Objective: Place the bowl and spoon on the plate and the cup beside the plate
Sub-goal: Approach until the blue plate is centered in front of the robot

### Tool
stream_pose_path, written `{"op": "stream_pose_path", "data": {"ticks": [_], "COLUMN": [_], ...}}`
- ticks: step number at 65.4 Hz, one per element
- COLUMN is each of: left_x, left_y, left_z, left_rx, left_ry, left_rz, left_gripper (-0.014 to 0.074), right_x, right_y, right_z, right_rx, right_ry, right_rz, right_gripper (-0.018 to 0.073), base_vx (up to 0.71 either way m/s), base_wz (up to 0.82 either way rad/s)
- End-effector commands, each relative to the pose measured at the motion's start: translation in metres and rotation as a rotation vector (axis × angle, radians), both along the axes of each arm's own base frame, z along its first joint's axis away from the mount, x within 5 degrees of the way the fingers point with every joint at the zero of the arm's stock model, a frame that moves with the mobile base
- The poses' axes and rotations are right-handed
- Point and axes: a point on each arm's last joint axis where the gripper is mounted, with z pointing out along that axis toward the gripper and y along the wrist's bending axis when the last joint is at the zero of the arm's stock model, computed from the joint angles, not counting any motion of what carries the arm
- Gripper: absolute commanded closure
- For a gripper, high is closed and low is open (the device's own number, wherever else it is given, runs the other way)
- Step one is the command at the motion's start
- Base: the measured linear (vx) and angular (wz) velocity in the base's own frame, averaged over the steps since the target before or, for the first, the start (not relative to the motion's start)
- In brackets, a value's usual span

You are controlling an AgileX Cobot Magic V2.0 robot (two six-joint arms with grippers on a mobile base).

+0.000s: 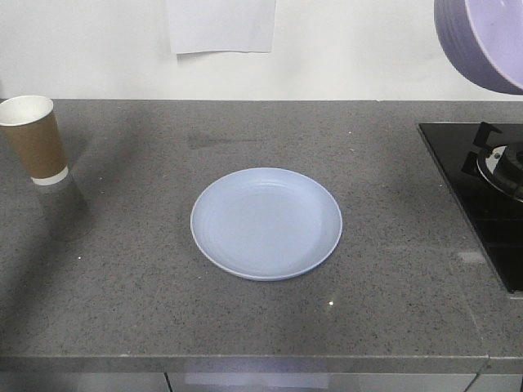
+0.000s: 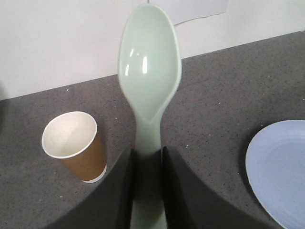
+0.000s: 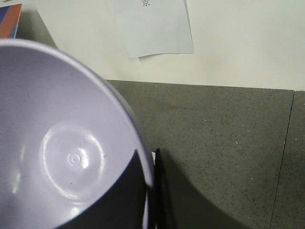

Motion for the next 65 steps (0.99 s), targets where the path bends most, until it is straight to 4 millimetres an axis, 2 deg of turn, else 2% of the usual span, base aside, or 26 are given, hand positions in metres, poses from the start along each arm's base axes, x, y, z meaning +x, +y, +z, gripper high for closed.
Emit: {"op": "stream_pose_path", "data": {"ticks": [1,65], "left_x": [-0.0075,-0.0075], "left_y": [-0.0009,-0.0009], "left_z": [0.0196,0.0196], "left_rx": [-0.03,-0.03], "left_ry": [-0.114,-0.114], "left_rz": [0.002,0.002], "left_gripper": [0.0603,0.0603], "right_x": [-0.0083,-0.0083], "right_y": [0.0045,0.0045], "right_z": [0.0195,0.0195], "right_rx": [0.027,0.027], "right_ry": [-0.097,-0.097], "right_rz": [-0.01,-0.01], "right_gripper": [0.0565,0.0565], "base_vx": [0.06,0.04], "base_wz": [-0.04,-0.03]}}
